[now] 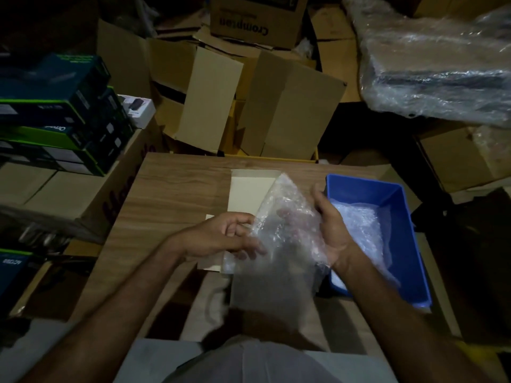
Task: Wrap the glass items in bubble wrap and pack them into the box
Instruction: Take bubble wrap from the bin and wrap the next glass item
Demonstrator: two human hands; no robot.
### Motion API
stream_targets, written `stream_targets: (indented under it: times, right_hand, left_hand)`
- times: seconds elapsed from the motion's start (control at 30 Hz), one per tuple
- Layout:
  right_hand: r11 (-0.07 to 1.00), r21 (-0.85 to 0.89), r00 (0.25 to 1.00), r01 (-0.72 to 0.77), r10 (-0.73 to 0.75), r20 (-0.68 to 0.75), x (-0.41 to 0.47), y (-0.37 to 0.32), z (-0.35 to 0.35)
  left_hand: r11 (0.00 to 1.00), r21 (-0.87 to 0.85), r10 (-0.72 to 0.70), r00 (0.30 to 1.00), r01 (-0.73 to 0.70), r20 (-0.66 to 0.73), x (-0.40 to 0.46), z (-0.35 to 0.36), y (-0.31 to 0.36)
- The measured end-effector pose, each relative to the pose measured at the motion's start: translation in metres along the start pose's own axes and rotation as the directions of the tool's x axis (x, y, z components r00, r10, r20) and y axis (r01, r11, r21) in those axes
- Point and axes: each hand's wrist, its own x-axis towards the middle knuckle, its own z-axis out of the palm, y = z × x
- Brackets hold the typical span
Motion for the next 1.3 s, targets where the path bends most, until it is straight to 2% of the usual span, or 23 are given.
stream_targets:
  times: [0.07,0.13,0.2,0.27,0.4,0.47,0.53,0.6,0.67,0.7,0.77,0.83,0.87,0.9,0.97,1.0,1.03,1.17,1.3]
  right_hand:
    - [0.975,0.224,1.000,0.002,0.000,-0.009,-0.002,0.021,-0.017]
    - [0.939,0.339,0.997,-0.067,0.047,0.066,-0.005,0.046,-0.034]
    - [0.968,0.236,0.995,-0.085,0.069,0.074,-0.007,0.067,-0.043]
    - [0.997,0.060,0.998,-0.044,0.046,-0.035,-0.001,0.075,-0.045]
    - [0.950,-0.303,0.962,0.069,-0.144,-0.233,0.011,0.072,-0.039]
    - [0.839,-0.522,0.909,0.151,-0.325,-0.259,0.010,0.070,-0.036]
    - [0.725,-0.635,0.893,0.267,-0.434,-0.120,0.007,0.071,-0.039]
    - [0.636,-0.708,0.910,0.306,-0.414,0.021,0.001,0.068,-0.040]
    - [0.533,-0.808,0.935,0.250,-0.350,0.058,0.000,0.065,-0.036]
    - [0.448,-0.864,0.943,0.231,-0.320,0.086,0.000,0.064,-0.033]
    - [0.250,-0.948,0.934,0.195,-0.341,0.102,0.003,0.060,-0.027]
    - [0.213,-0.955,0.937,0.205,-0.326,0.129,0.003,0.055,-0.025]
    - [0.234,-0.949,0.937,0.212,-0.323,0.130,0.003,0.051,-0.025]
    - [0.308,-0.931,0.944,0.198,-0.315,0.097,0.001,0.048,-0.023]
    - [0.562,-0.814,0.966,0.145,-0.259,-0.007,-0.005,0.043,-0.020]
    - [0.708,-0.697,0.979,0.112,-0.197,-0.043,-0.005,0.045,-0.021]
    - [0.787,-0.608,0.985,0.111,-0.168,-0.038,-0.006,0.046,-0.021]
    - [0.844,-0.510,0.970,0.167,-0.233,-0.068,-0.003,0.057,-0.024]
    - [0.905,-0.408,0.990,0.124,-0.140,-0.009,0.001,0.071,-0.041]
  left_hand:
    - [0.995,-0.091,0.031,0.990,-0.044,-0.140,0.004,0.005,-0.012]
    - [0.981,-0.170,0.038,0.950,-0.094,-0.309,0.001,0.012,-0.025]
    - [0.970,-0.213,0.017,0.903,-0.120,-0.429,-0.003,0.018,-0.038]
    - [0.969,-0.206,0.009,0.854,-0.136,-0.520,-0.007,0.026,-0.043]
    - [0.969,-0.169,0.031,0.768,-0.180,-0.640,-0.013,0.035,-0.043]
    - [0.983,-0.092,0.070,0.781,-0.161,-0.621,-0.016,0.032,-0.048]
    - [0.991,-0.051,0.079,0.832,-0.128,-0.549,-0.018,0.026,-0.053]
    - [0.997,-0.021,0.050,0.878,-0.068,-0.476,-0.022,0.021,-0.055]
    - [0.999,0.053,0.026,0.883,-0.002,-0.468,-0.022,0.018,-0.053]
    - [0.991,0.131,0.028,0.878,0.040,-0.477,-0.023,0.018,-0.051]
    - [0.941,0.327,0.094,0.860,0.087,-0.501,-0.021,0.015,-0.050]
    - [0.872,0.480,0.186,0.846,0.092,-0.500,-0.021,0.012,-0.046]
    - [0.872,0.487,0.214,0.850,0.057,-0.481,-0.023,0.011,-0.044]
    - [0.907,0.421,0.201,0.866,0.012,-0.458,-0.024,0.010,-0.041]
    - [0.986,0.155,0.125,0.915,-0.070,-0.384,-0.026,0.013,-0.036]
    - [0.995,0.041,0.096,0.933,-0.088,-0.346,-0.026,0.015,-0.034]
    - [0.996,-0.032,0.066,0.945,-0.080,-0.321,-0.026,0.018,-0.034]
    - [0.982,-0.175,0.002,0.928,-0.073,-0.374,-0.018,0.019,-0.049]
    - [0.957,-0.288,-0.078,0.930,-0.031,-0.360,-0.016,0.020,-0.057]
